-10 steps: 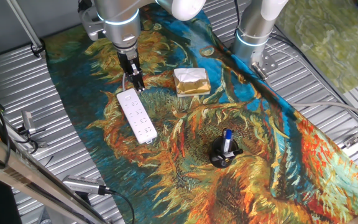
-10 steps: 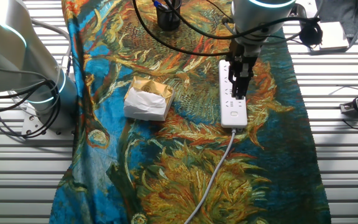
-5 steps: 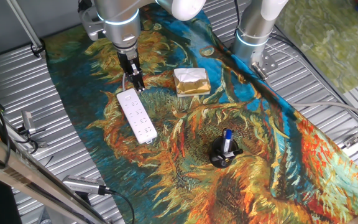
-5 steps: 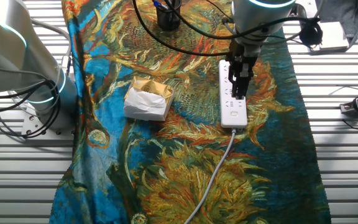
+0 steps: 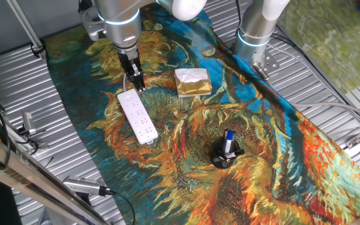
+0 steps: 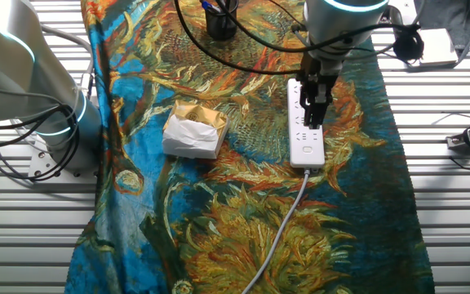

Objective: Turn off the power strip by pressing the button

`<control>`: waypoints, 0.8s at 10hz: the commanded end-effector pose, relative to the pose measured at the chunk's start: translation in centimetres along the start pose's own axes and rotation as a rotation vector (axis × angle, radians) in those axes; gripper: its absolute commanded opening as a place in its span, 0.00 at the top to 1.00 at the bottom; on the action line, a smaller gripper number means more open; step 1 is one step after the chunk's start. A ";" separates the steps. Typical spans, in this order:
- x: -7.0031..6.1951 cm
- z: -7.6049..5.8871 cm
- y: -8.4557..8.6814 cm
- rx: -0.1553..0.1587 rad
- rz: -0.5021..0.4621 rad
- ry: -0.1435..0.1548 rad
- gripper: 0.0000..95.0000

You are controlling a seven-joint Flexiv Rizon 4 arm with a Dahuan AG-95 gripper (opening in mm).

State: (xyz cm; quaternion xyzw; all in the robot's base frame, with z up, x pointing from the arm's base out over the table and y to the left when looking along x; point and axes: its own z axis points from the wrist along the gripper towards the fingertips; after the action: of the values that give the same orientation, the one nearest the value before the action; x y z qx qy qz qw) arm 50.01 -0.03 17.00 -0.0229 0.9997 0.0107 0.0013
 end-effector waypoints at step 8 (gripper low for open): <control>0.0 0.0 0.0 0.004 -0.071 0.005 1.00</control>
State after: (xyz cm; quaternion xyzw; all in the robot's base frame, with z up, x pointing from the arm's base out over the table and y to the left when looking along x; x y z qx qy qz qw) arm 49.97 0.01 17.00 -0.0585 0.9983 0.0081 -0.0005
